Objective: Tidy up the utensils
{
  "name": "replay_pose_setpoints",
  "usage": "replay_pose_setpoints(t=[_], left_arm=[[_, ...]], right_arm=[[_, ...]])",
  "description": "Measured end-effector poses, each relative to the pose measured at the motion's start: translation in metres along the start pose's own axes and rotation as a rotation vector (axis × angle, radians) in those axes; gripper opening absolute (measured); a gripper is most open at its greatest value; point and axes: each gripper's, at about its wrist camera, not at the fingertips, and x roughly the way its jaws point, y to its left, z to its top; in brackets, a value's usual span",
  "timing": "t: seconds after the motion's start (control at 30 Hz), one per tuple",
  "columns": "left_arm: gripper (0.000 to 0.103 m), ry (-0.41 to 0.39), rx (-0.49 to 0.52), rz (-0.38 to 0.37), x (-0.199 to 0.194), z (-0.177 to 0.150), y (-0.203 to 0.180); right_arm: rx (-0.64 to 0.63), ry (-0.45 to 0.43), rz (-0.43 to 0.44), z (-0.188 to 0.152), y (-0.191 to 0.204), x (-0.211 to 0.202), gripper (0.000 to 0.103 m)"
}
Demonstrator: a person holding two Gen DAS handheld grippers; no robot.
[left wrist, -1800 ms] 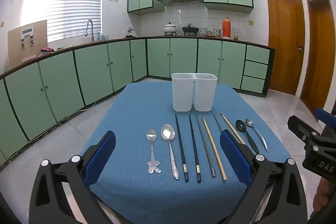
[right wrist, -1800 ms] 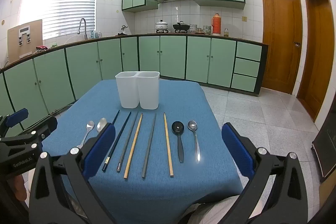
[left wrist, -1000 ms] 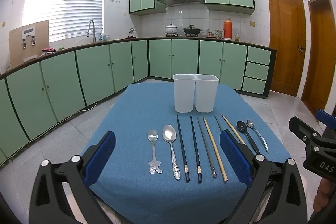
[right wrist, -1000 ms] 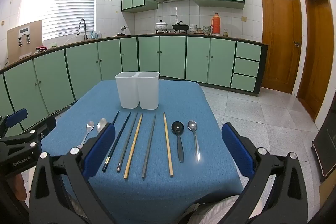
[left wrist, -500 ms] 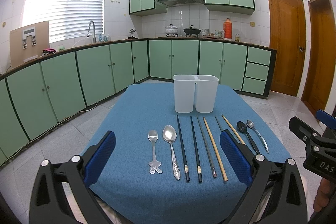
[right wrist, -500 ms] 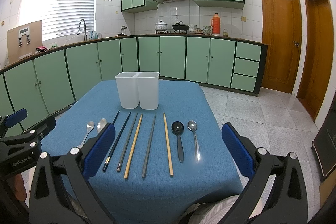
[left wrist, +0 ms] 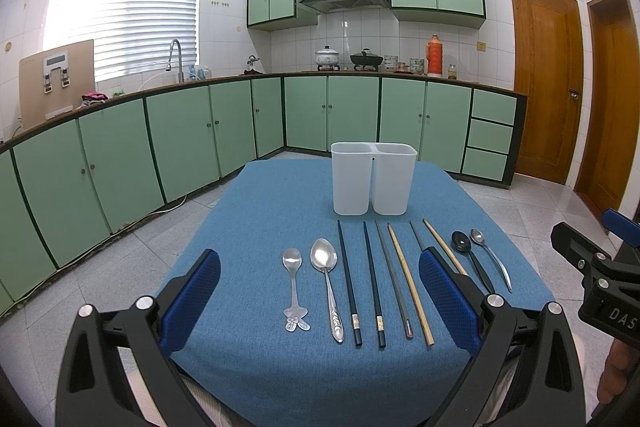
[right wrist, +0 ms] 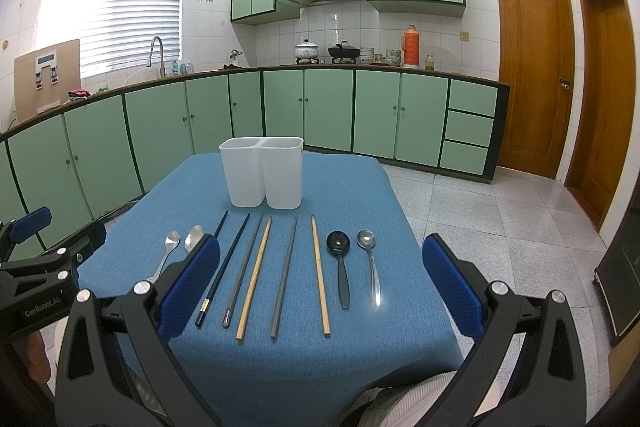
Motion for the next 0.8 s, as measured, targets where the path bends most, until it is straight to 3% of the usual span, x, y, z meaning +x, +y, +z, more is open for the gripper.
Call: replay_pose_setpoints(t=[0.8], left_arm=[[0.097,-0.002,0.0,0.001,-0.0001,-0.0003,-0.0002]], right_arm=[[0.001,-0.002,0.0,0.0016,-0.0021,0.0017,0.098]])
